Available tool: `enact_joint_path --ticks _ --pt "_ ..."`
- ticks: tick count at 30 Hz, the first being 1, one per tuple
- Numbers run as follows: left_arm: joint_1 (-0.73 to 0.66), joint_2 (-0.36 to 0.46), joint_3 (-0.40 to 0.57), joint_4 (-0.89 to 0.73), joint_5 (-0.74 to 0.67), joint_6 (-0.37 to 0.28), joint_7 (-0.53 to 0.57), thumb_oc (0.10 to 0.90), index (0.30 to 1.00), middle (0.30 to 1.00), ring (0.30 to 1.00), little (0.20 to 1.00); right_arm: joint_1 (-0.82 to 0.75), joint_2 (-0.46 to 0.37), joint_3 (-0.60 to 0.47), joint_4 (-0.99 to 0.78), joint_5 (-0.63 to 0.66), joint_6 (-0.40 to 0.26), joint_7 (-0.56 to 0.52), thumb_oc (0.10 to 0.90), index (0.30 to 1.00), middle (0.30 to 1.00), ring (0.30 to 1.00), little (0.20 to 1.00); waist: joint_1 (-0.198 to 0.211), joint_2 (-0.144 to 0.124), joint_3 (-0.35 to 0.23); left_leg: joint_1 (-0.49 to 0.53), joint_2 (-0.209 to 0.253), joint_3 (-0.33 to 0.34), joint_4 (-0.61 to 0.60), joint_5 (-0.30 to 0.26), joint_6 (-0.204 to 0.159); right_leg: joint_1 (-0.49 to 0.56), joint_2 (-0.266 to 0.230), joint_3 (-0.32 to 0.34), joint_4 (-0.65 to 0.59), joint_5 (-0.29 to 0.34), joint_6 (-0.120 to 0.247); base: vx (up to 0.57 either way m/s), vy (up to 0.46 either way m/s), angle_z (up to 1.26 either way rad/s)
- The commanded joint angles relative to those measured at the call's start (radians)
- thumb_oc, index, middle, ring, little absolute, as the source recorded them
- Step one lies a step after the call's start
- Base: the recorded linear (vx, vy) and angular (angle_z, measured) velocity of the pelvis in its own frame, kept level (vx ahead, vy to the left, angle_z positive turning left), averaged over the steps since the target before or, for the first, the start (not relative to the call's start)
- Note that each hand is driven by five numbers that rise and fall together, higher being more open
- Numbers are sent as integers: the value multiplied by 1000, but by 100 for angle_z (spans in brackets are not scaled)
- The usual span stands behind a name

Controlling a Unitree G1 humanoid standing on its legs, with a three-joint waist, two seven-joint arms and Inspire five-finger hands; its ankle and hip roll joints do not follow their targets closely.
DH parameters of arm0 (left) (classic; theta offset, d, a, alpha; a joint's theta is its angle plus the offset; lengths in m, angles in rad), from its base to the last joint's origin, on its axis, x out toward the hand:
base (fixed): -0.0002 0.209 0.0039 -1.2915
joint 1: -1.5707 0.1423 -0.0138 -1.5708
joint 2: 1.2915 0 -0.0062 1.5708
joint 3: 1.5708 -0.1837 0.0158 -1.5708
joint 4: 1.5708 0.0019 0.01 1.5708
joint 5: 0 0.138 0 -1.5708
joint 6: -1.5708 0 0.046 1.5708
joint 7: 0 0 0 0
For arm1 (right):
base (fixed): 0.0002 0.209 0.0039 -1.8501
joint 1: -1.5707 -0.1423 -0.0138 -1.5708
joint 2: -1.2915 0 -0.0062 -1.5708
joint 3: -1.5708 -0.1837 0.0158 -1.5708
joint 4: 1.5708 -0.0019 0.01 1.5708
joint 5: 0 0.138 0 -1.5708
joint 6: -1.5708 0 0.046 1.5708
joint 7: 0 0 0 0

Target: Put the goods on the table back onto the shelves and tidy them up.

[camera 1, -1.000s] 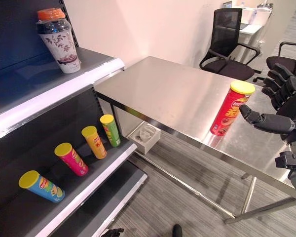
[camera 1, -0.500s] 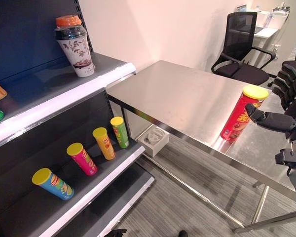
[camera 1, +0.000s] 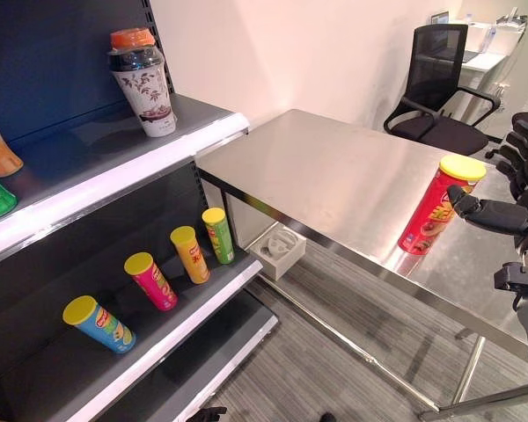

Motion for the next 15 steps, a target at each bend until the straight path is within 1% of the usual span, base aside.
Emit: enact_joint_path --ticks 1,15 --pt "-6 55 -40 -7 24 -9 12 800 900 900 900 900 -131 17 -52 -15 16 -77 -21 800 900 900 900 900 27 -81 -24 29 35 -21 2 125 -20 112 -11 1 36 -200 10 17 -33 0" --pt "5 64 -45 -21 15 -3 18 800 900 900 900 900 -186 9 -9 74 40 -67 -29 800 900 900 900 900 49 -82 -25 22 48 -42 2 144 -28 128 -3 -20 29 -208 3 5 -9 4"
